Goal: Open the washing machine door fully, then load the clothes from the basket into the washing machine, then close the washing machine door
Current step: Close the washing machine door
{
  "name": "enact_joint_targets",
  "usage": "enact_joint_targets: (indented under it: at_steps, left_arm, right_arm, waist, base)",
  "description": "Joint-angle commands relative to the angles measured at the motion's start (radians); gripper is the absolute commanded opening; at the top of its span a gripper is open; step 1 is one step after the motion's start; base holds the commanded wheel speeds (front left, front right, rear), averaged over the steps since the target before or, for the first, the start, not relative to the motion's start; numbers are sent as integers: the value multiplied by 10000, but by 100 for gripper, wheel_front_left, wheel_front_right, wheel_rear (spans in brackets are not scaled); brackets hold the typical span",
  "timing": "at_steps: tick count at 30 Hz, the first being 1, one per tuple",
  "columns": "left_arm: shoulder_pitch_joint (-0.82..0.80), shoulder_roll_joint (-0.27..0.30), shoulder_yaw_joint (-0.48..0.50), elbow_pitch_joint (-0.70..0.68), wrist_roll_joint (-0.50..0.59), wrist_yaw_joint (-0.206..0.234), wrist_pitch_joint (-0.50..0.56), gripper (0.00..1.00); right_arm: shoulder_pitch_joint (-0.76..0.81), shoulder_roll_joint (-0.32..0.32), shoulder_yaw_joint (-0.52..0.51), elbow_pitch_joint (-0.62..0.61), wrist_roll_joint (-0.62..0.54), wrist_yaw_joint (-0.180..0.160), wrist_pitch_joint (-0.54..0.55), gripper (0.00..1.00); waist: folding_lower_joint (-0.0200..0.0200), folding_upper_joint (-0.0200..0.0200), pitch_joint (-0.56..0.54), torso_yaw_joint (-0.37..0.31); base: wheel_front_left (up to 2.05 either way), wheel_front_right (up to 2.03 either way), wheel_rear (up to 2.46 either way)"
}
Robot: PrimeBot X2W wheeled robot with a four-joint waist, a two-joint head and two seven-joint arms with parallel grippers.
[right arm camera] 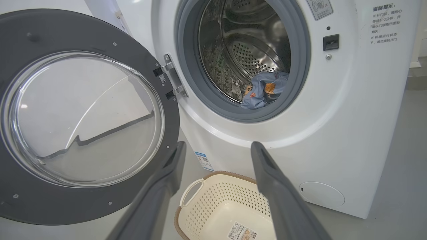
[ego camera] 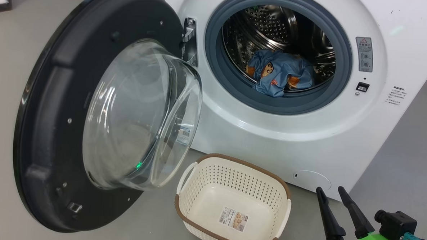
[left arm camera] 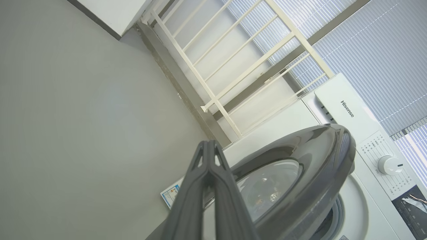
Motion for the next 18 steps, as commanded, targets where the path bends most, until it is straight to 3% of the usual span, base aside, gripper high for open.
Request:
enact_joint_targets:
  at_steps: [1,9,18]
  left_arm:
    - [-637,469,449,-146,-226,144,204,0]
    - [-1130,353,533,1,-1249,634,1141,0]
    - [-1331,295,327,-11,-1618,934,1736,0]
  right_arm:
    - [-95,-57,163,-275,-107,90,-46,100]
    - [-77,-29,141,-353,-180,90,-46,100]
    - [-107,-63,181,-342,-155,90,-46,100]
  waist:
    - [0,-1,-3,7]
    - [0,-1,-7,89]
    - [0,-1,21,53]
  base:
    - [0,0,0]
    - [0,0,0]
    - [0,0,0]
